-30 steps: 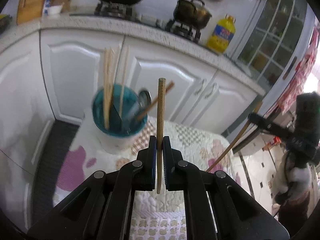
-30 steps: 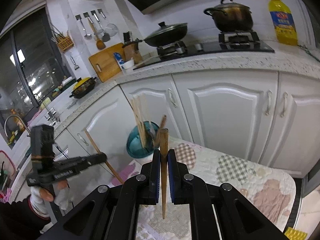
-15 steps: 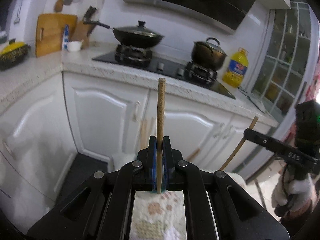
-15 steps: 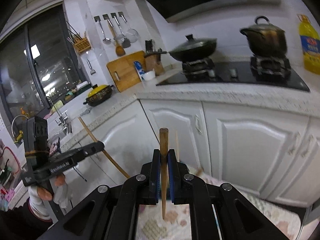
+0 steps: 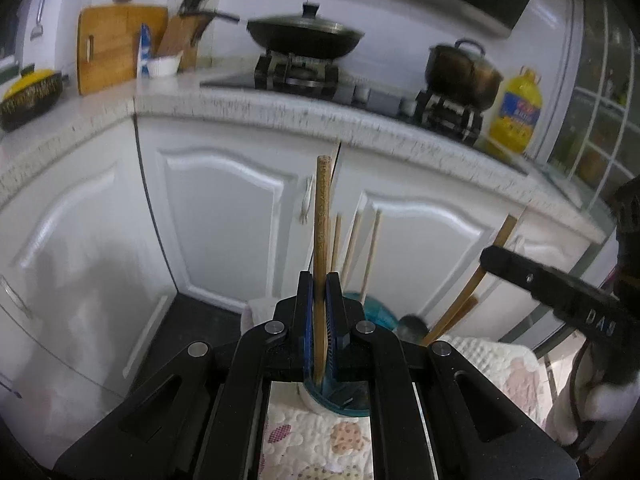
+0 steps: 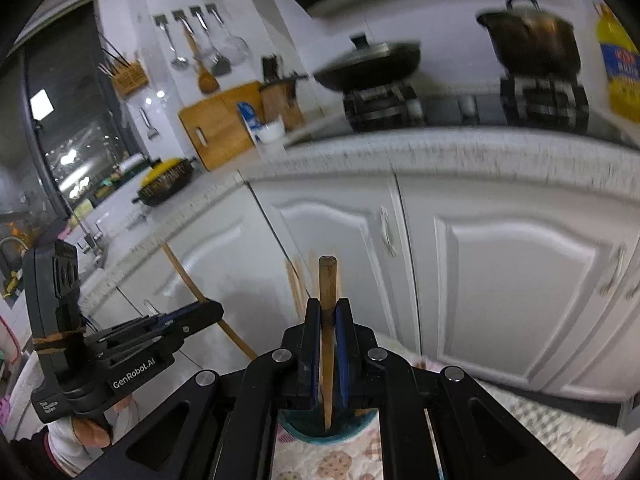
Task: Organize utensils
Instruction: 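Lower both chopsticks into the holder and open both tools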
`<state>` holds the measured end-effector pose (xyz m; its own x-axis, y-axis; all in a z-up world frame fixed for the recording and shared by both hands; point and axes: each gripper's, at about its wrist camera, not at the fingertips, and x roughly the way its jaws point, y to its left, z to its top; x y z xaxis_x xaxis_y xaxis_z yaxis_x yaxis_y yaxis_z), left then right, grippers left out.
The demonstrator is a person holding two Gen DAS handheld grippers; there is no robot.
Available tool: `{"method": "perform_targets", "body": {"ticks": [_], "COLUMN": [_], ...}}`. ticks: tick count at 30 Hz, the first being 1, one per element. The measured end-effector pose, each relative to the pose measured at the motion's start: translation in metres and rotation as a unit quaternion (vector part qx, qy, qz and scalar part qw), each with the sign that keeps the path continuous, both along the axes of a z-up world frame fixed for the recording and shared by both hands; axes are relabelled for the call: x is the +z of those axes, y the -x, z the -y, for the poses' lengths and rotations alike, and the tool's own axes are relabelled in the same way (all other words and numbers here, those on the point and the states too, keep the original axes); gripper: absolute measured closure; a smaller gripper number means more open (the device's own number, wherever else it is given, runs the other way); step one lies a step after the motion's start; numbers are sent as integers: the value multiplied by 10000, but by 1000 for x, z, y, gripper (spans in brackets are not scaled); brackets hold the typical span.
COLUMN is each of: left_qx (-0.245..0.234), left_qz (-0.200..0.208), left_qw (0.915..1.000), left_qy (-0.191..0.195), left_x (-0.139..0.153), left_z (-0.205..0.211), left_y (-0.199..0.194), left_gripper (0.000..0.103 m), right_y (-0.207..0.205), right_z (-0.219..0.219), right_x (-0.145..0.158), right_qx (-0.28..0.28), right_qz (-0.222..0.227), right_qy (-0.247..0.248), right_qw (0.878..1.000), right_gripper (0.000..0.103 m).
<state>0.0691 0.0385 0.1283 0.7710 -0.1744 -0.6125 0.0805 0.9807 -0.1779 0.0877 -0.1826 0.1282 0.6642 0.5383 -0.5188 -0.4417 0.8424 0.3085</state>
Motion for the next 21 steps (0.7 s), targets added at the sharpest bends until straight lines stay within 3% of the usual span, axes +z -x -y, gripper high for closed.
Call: {"method": "perform_targets", "body": {"ticks": [5,10,12,13,15,17,19,21], "left_qx": [27,50,48,49,39,36,18,6], "left_qz": [-299,-398,-408,-406,-406,-403,-395,-361], "left_qw": [9995,9992,9991,9991,9991,9990,9989,9990], "left_qy": [-39,6,74,105,139,178,240,270], "left_x": [-27,-37,-36,-35,-33,-30,-27,-24], "left_z": [8,12,11,11,10,9,8,7], "left_y": [-12,-16,-15,-14,-12,-9,-5,0], "left_gripper": [98,98,98,98,95,80,73,70], "right_y": [-8,-9,-8,-7,-3,2,8,13], "right_z": [7,12,14,16,20,21,22,25], "right_x": [-31,-34,-34,-34,-34,-34,-33,-34], "right_qx": [-87,-21,-47,-96,-77,-67,-68,-60], "right_qz": [-390,-538,-558,-566,-594,-576,-554,-567], "right_qy": [20,42,43,35,-92,-55,-15,-49], "right_qw": [9992,9985,9984,9983,9982,9983,9984,9984], "right_gripper": [96,96,87,72,71,71,71,70]}}
